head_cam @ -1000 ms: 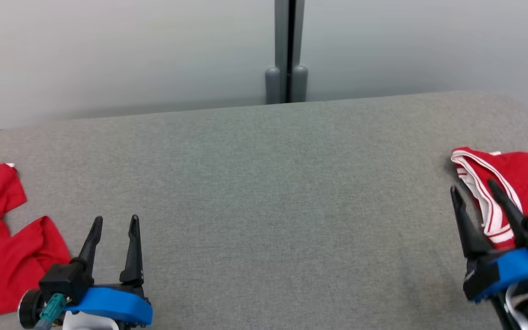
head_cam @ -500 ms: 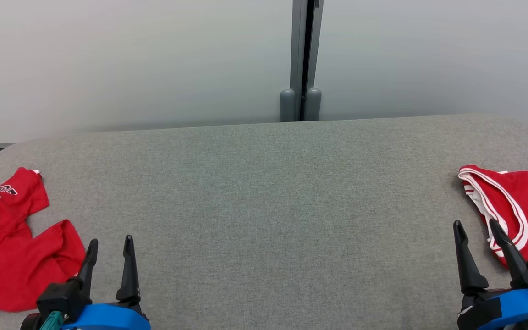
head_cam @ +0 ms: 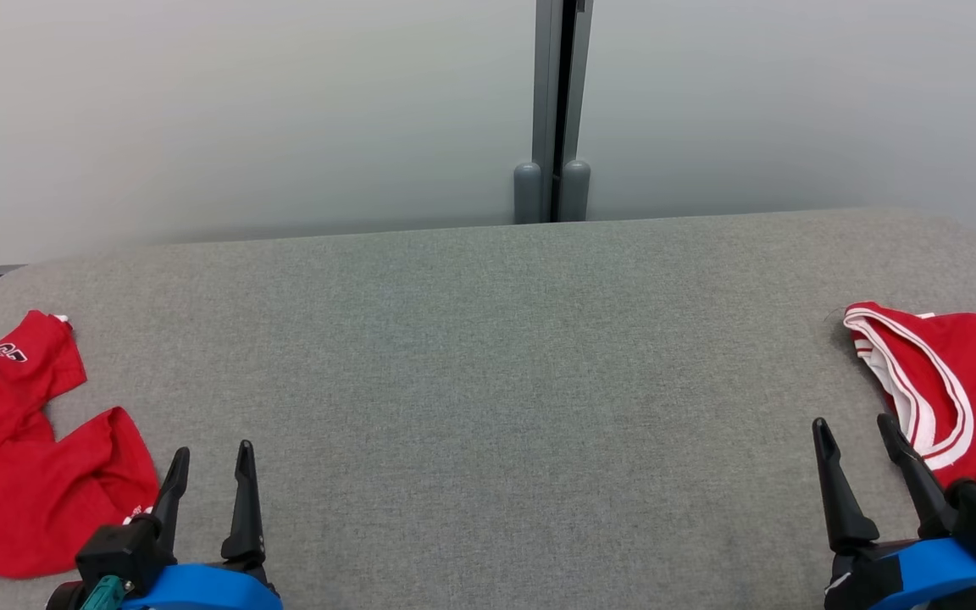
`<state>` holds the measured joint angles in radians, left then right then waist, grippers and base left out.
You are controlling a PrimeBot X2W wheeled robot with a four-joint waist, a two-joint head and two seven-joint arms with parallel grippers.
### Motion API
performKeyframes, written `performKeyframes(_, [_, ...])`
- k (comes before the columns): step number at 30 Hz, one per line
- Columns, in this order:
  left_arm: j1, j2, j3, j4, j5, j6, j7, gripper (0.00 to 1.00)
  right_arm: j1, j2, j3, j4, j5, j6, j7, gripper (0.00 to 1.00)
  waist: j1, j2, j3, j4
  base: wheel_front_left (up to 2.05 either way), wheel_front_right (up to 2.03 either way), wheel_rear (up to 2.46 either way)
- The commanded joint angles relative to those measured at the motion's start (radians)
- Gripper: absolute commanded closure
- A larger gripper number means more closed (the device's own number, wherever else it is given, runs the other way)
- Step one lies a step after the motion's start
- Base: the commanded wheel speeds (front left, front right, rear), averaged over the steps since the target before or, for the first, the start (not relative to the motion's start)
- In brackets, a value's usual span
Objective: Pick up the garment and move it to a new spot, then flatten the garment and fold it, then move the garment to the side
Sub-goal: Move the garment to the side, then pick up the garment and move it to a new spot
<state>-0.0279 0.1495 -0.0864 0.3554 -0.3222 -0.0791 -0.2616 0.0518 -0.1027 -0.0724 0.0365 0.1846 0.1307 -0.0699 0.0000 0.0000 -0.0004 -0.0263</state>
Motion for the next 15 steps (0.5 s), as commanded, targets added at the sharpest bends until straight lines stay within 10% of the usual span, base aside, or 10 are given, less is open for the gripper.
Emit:
performKeyframes(1, [-0.015, -0.002, 0.003, 0.002, 0.008, -0.002, -0.005, 0.0, 0.006, 0.003, 0.001, 0.003, 0.005, 0.0, 0.001, 0.0, 0.0, 0.0, 0.001, 0.001, 0.0, 0.0, 0.0])
performKeyframes(15, [-0.03, -0.007, 0.02, -0.013, 0.023, -0.016, -0.004, 0.0, -0.003, -0.01, 0.002, 0.066, 0.019, 0.0, -0.026, 0.0, 0.0, 0.0, 0.018, 0.143, 0.0, 0.0, 0.0])
